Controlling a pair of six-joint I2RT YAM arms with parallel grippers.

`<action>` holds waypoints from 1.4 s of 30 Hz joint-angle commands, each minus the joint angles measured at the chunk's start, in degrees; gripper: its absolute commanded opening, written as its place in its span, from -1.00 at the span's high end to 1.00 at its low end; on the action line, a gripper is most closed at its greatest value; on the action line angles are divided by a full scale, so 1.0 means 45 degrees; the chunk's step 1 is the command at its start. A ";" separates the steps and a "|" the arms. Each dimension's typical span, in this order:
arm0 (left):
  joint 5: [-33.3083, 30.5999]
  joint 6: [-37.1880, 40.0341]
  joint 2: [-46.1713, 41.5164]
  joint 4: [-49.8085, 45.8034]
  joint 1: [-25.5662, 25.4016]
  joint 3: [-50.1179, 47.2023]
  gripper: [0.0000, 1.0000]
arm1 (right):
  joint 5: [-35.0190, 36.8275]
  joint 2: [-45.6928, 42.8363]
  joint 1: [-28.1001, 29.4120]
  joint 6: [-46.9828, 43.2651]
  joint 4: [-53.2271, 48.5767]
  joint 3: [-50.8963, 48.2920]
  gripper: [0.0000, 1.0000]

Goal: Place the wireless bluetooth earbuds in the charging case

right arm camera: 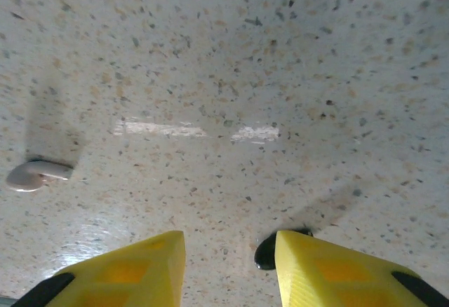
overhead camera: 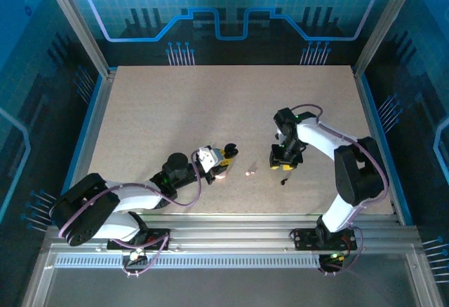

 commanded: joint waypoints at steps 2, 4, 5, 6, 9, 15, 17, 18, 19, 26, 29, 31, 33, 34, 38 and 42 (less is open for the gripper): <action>-0.0201 0.0300 -0.0394 0.0001 0.0057 -0.0174 0.82 | -0.0243 0.0549 -0.0050 -0.0264 -0.0099 0.0054 0.12; -0.0218 0.0302 -0.0434 -0.0027 0.0077 -0.0189 0.81 | -0.0378 0.0672 -0.0038 -0.0265 -0.0099 0.0018 0.05; -0.0211 0.0288 -0.0434 -0.0038 0.0071 -0.0155 0.81 | -0.0417 0.0712 -0.0026 -0.0230 -0.0095 -0.0010 0.01; -0.0201 0.0285 -0.0434 -0.0037 0.0075 -0.0146 0.81 | -0.0399 0.0737 -0.0023 -0.0203 -0.0099 -0.0030 -0.01; -0.0182 0.0283 -0.0415 -0.0028 0.0087 -0.0102 0.81 | -0.0414 0.0820 -0.0005 -0.0107 -0.0129 -0.0232 -0.04; -0.0162 0.0249 -0.0398 -0.0027 0.0082 -0.0062 0.81 | -0.0377 0.1054 0.0235 0.0080 -0.0296 -0.0393 -0.05; -0.0143 0.0244 -0.0417 -0.0035 0.0082 -0.0075 0.82 | -0.0129 0.1010 0.0322 0.0207 -0.0548 -0.0422 -0.05; -0.0143 0.0241 -0.0415 -0.0038 0.0075 -0.0077 0.81 | 0.0037 0.0969 0.0343 0.0257 -0.0683 -0.0453 -0.05; -0.0143 0.0237 -0.0415 -0.0027 0.0072 -0.0102 0.82 | 0.0214 0.0921 0.0385 0.0329 -0.0836 -0.0536 -0.05; -0.0133 0.0215 -0.0374 0.0020 0.0073 -0.0134 0.82 | 0.0368 0.0276 0.0626 0.0804 -0.1137 -0.1332 -0.03; -0.0113 0.0196 -0.0356 0.0024 0.0082 -0.0145 0.81 | 0.0147 0.0161 0.0724 0.0904 -0.0972 -0.1575 0.02; -0.0106 0.0188 -0.0357 0.0023 0.0085 -0.0135 0.81 | 0.0011 0.0156 0.0811 0.0981 -0.0938 -0.1639 0.05; -0.0113 0.0169 -0.0376 0.0027 0.0084 -0.0163 0.82 | -0.0077 0.0155 0.0944 0.1061 -0.0940 -0.1669 0.05; -0.0108 0.0177 -0.0376 0.0021 0.0074 -0.0152 0.81 | -0.0089 0.0139 0.1014 0.1111 -0.0973 -0.1699 0.05; -0.0085 0.0133 -0.0378 0.0040 0.0072 -0.0164 0.82 | 0.0303 0.0075 0.1149 0.1211 -0.1000 -0.1770 0.13; -0.0064 0.0120 -0.0410 0.0045 0.0078 -0.0186 0.81 | 0.0418 0.0130 0.1211 0.1226 -0.1017 -0.1640 0.20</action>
